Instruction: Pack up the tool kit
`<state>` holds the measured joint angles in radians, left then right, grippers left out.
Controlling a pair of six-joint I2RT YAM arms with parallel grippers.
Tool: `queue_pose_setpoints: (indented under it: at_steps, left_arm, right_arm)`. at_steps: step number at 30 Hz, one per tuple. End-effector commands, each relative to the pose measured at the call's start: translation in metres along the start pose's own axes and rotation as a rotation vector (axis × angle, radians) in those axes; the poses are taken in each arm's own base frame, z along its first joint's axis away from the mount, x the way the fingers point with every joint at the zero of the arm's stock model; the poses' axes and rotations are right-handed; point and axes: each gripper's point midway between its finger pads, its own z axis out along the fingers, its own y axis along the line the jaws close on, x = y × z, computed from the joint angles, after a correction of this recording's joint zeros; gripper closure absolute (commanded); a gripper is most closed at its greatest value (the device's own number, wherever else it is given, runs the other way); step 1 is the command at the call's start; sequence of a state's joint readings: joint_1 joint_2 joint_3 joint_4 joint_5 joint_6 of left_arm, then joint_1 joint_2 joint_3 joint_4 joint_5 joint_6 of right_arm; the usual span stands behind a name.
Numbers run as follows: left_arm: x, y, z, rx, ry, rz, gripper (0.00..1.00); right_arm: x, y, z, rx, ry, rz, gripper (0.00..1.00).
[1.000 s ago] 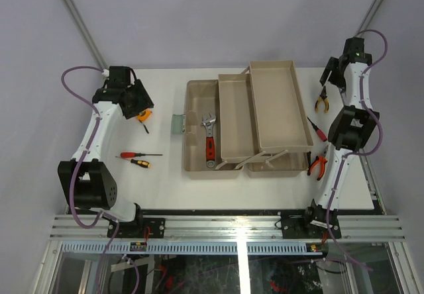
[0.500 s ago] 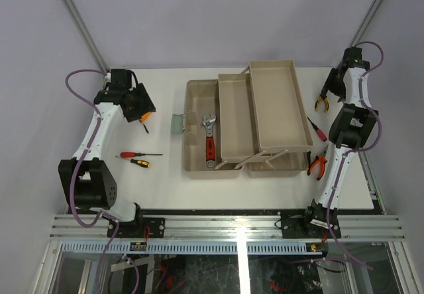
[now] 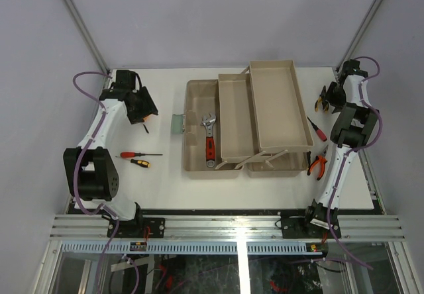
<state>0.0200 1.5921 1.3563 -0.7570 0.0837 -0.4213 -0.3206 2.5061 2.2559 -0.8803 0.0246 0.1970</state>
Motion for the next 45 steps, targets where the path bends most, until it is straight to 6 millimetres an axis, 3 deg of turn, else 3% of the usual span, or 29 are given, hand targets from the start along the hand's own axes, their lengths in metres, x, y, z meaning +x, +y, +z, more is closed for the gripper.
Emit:
queue_pose_setpoints:
  at_steps: [1, 6, 10, 14, 17, 23, 30, 37, 41, 45]
  left_arm:
    - [-0.017, -0.009, 0.000, 0.033, -0.046, 0.007, 0.42]
    - [-0.014, -0.007, 0.001, 0.026, -0.039, 0.004, 0.42]
    - [-0.011, -0.006, 0.003, 0.027, -0.029, 0.003, 0.42]
    - [-0.012, -0.008, 0.003, 0.032, -0.028, 0.000, 0.42]
    - [-0.013, -0.009, 0.003, 0.035, -0.030, -0.001, 0.42]
    - [-0.010, -0.010, 0.003, 0.045, -0.019, -0.012, 0.42]
    - [-0.011, -0.014, 0.000, 0.061, -0.023, -0.011, 0.43]
    - [-0.016, -0.018, -0.006, 0.079, -0.040, -0.008, 0.43]
    - [-0.016, -0.020, -0.008, 0.086, -0.040, -0.006, 0.43]
    - [-0.016, -0.021, -0.007, 0.092, -0.035, -0.010, 0.43]
  right_arm:
    - [-0.011, 0.009, -0.002, -0.034, -0.032, -0.025, 0.50]
    - [-0.002, 0.004, 0.009, -0.012, 0.007, -0.048, 0.70]
    - [0.004, 0.002, 0.009, -0.005, 0.024, -0.054, 0.99]
    - [-0.011, 0.007, -0.013, -0.027, -0.033, -0.041, 1.00]
    - [-0.041, 0.013, -0.057, -0.057, -0.156, -0.022, 1.00]
    - [-0.091, 0.022, -0.166, -0.112, -0.409, -0.018, 1.00]
    - [-0.102, 0.026, -0.276, -0.180, -0.616, -0.004, 1.00]
    - [-0.077, 0.060, -0.392, -0.432, -0.767, 0.002, 1.00]
    - [-0.042, 0.109, -0.426, -0.524, -0.760, -0.105, 1.00]
    - [0.004, 0.173, -0.435, -0.571, -0.711, -0.227, 1.00]
